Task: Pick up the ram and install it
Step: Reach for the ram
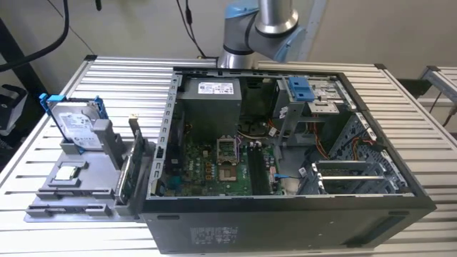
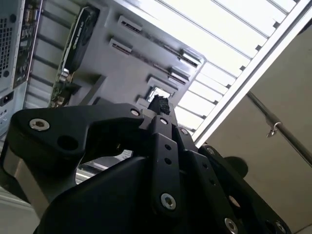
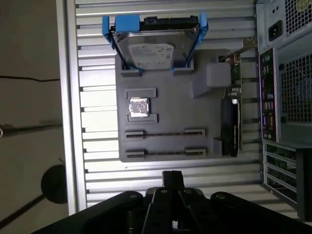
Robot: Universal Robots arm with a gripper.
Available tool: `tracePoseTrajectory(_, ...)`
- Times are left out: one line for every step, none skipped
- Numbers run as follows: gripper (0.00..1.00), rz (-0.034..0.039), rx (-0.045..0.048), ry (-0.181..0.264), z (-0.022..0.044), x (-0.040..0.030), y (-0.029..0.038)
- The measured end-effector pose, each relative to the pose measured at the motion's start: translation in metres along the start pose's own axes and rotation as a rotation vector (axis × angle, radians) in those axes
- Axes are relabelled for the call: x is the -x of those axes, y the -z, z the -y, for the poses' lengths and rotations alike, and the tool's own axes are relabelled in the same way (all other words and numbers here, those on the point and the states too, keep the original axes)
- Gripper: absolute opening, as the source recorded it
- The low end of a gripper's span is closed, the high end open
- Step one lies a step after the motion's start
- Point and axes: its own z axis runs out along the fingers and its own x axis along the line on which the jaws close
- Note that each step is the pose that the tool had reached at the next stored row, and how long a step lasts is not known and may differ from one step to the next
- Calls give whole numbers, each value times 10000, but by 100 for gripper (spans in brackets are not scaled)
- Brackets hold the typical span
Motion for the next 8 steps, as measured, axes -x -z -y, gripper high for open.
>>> tracePoseTrajectory(11,0,0,0,22,1,0)
tracePoseTrajectory(11,0,0,0,44,1,0)
tracePoseTrajectory(11,0,0,1,68,2,0)
tracePoseTrajectory(11,0,0,0,87,1,0)
tracePoseTrajectory(11,0,1,1,100,1,-2)
tracePoseTrajectory(11,-1,-1,0,102,0,-1)
tracePoseTrajectory(11,0,0,-1,102,1,-1)
tracePoseTrajectory(11,1,1,-1,102,1,-2)
